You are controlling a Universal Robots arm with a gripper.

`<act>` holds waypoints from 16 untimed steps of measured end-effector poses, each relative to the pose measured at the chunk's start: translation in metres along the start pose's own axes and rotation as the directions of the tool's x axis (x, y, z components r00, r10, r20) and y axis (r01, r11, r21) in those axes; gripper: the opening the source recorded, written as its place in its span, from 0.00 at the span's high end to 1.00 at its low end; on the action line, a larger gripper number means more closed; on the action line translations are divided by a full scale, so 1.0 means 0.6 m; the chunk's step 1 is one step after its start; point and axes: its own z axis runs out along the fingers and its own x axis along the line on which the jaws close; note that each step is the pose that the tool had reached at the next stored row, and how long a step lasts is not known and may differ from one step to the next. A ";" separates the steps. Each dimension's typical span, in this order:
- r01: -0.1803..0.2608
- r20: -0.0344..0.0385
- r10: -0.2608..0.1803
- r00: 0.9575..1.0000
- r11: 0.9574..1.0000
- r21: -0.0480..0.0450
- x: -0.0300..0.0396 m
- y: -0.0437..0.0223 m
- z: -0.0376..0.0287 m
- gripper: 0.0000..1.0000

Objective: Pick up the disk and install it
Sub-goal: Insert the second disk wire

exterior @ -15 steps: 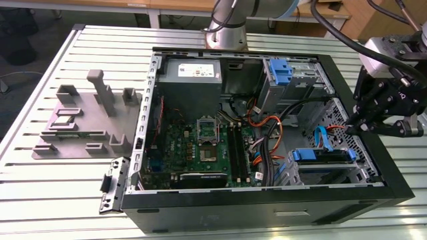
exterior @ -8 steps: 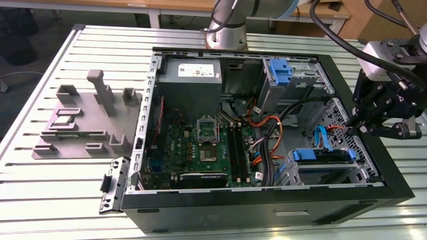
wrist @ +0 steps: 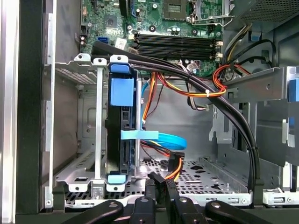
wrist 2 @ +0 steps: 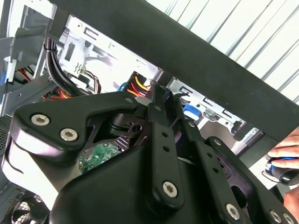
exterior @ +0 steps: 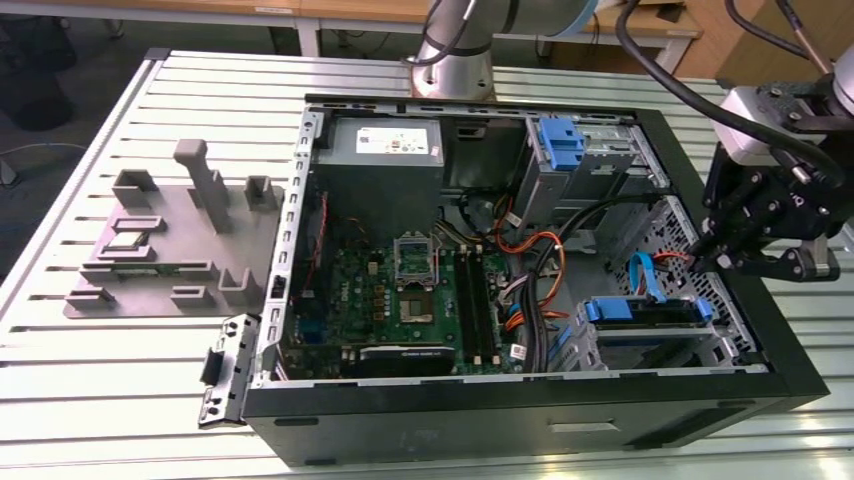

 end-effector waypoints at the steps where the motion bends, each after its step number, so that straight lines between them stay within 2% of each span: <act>1: 0.000 0.000 0.000 1.000 1.000 0.000 0.000 0.001 0.000 0.76; 7: 0.000 -0.001 0.000 1.000 1.000 0.000 0.001 0.015 0.001 0.76; 11: 0.000 -0.003 0.000 1.000 1.000 0.000 0.005 0.016 0.001 0.76; 16: 0.000 -0.004 0.000 1.000 1.000 0.000 0.016 0.020 0.000 0.76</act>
